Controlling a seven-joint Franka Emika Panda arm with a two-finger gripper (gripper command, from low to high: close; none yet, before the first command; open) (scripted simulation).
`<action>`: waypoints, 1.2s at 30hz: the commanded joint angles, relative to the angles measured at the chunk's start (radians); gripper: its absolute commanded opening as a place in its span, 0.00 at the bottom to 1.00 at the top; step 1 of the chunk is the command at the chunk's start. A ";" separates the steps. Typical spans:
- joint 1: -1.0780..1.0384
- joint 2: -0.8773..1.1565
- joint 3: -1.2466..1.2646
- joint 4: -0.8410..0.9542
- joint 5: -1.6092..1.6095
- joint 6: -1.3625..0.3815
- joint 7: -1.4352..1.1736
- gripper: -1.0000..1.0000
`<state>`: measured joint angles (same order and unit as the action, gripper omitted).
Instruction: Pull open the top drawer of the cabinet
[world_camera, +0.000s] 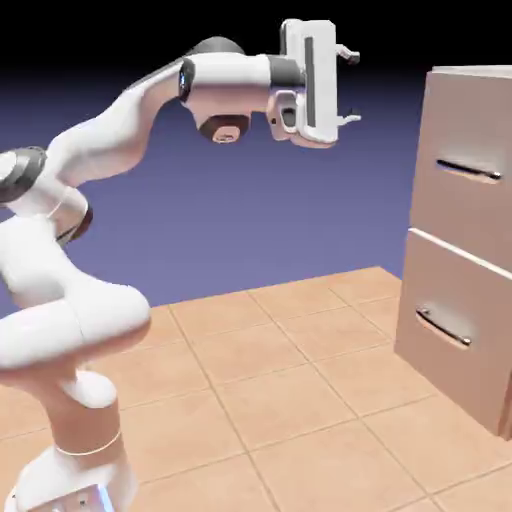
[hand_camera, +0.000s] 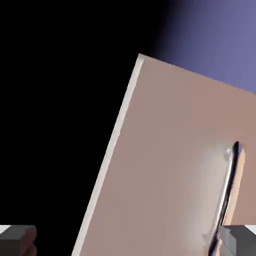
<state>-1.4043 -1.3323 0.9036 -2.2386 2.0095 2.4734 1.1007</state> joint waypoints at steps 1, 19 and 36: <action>-0.031 -0.017 0.020 0.012 0.044 -0.012 0.008 0.50; -0.532 -0.256 0.317 0.268 0.694 -0.167 0.134 0.50; -0.347 -0.282 0.277 -0.009 0.656 -0.260 0.101 0.00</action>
<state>-1.7512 -1.6142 1.1805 -2.2471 2.6692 2.2138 1.1995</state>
